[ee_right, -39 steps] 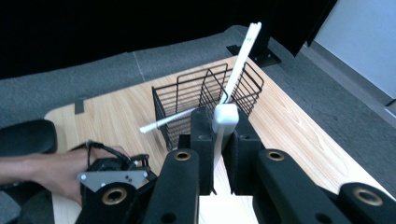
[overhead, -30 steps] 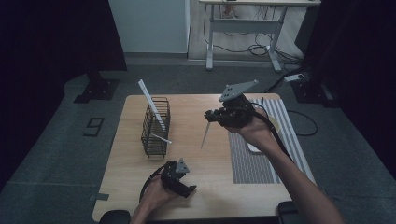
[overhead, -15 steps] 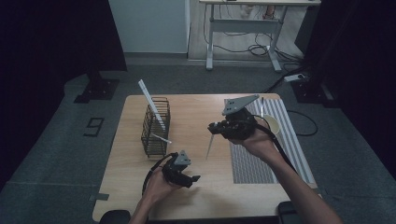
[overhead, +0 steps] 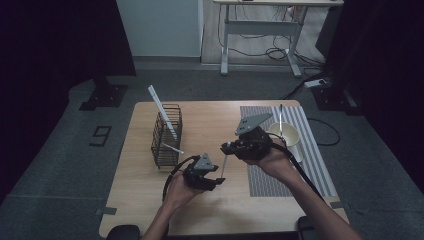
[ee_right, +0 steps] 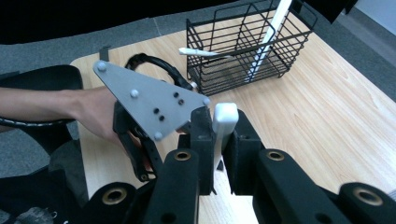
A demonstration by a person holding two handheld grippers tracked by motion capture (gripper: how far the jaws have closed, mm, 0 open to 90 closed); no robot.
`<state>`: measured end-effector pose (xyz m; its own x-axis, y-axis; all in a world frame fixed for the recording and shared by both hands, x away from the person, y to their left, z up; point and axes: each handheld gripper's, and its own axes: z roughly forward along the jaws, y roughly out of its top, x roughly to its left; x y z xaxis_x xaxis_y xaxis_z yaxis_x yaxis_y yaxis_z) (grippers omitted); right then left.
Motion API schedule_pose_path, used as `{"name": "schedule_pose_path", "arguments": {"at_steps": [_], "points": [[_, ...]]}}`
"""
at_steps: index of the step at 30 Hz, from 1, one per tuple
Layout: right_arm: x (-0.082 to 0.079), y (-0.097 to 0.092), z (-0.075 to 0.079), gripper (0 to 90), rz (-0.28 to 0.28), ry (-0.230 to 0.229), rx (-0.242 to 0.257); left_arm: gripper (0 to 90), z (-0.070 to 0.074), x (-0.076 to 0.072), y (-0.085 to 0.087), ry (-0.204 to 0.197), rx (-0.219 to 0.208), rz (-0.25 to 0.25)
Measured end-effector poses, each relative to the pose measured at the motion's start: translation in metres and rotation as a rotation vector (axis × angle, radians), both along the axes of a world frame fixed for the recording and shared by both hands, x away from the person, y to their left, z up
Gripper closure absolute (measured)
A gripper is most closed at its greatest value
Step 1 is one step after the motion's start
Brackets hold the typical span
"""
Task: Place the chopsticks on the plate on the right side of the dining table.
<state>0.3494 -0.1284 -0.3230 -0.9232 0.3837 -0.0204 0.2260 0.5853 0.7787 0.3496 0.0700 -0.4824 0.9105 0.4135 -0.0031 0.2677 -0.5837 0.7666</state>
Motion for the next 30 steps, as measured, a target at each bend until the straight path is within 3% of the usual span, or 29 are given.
{"name": "schedule_pose_path", "arguments": {"at_steps": [4, 10, 15, 19, 24, 30], "points": [[0.0, 0.002, -0.001, 82.1, 0.008, 0.008, 0.002, 61.2, -0.003, -0.001, -0.006, -0.012, 0.021, -0.018], [0.0, 0.004, -0.002, 82.1, 0.008, 0.018, 0.004, 85.0, -0.005, -0.004, -0.008, -0.031, 0.019, -0.052], [0.001, 0.003, -0.001, 80.6, -0.001, 0.017, 0.014, 85.8, -0.005, -0.003, -0.006, -0.022, -0.008, -0.06], [0.0, 0.006, -0.001, 63.7, -0.061, -0.059, -0.036, 85.9, -0.004, -0.003, -0.005, -0.008, 0.008, -0.057], [0.001, 0.005, -0.004, 46.1, -0.133, -0.148, -0.09, 85.9, -0.003, -0.003, -0.001, 0.007, -0.006, -0.055], [0.005, -0.004, -0.005, 38.0, -0.193, -0.175, -0.127, 86.0, 0.0, -0.004, 0.006, 0.008, -0.018, -0.063]]}}
